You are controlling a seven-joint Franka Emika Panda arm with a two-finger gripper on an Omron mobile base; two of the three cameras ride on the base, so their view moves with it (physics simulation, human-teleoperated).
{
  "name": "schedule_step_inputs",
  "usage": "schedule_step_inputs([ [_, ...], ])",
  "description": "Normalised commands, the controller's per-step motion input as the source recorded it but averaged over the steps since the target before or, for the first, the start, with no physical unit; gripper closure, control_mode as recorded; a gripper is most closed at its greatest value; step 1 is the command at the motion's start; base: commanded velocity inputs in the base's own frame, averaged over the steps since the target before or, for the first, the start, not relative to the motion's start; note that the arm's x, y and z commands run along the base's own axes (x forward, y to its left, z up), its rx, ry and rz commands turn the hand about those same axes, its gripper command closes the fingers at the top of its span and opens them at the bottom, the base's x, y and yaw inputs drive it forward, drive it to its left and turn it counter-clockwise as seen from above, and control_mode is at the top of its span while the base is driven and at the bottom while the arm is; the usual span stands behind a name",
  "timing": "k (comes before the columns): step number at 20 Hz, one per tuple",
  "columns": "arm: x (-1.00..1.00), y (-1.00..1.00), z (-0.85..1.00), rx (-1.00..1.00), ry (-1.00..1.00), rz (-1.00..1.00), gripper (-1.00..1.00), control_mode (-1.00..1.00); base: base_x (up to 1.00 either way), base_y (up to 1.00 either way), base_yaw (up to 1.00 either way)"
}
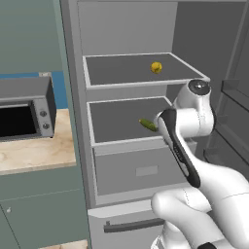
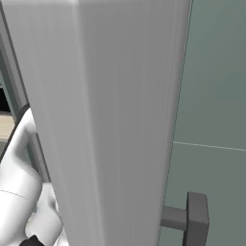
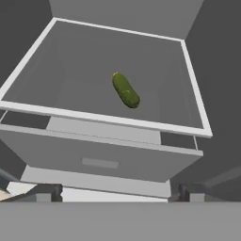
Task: Place the cold items (lemon and cucumber) from the fridge in one tupperware on the dining counter. Place the warm items (kebab skewer and hot dog) in the stove area in another tupperware.
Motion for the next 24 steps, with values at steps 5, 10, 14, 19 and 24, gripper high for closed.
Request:
schedule_step_inputs([
  [5,0.26,-0.06,-0.32,-0.05,0.06,0.13,-1.0,-1.0,0.0,0.0,0.0],
  [10,0.31,0.0,-0.24,0.0,0.0,0.07,-1.0,-1.0,0.0,0.0,0.0],
  [14,0.31,-0.04,-0.21,0.0,0.0,0.0,-1.0,-1.0,0.0,0.0,0.0],
  [19,0.35,-0.03,-0.15,0.0,0.0,0.0,-1.0,-1.0,0.0,0.0,0.0],
  [24,0.38,-0.03,-0.14,0.0,0.01,0.0,-1.0,-1.0,0.0,0.0,0.0],
])
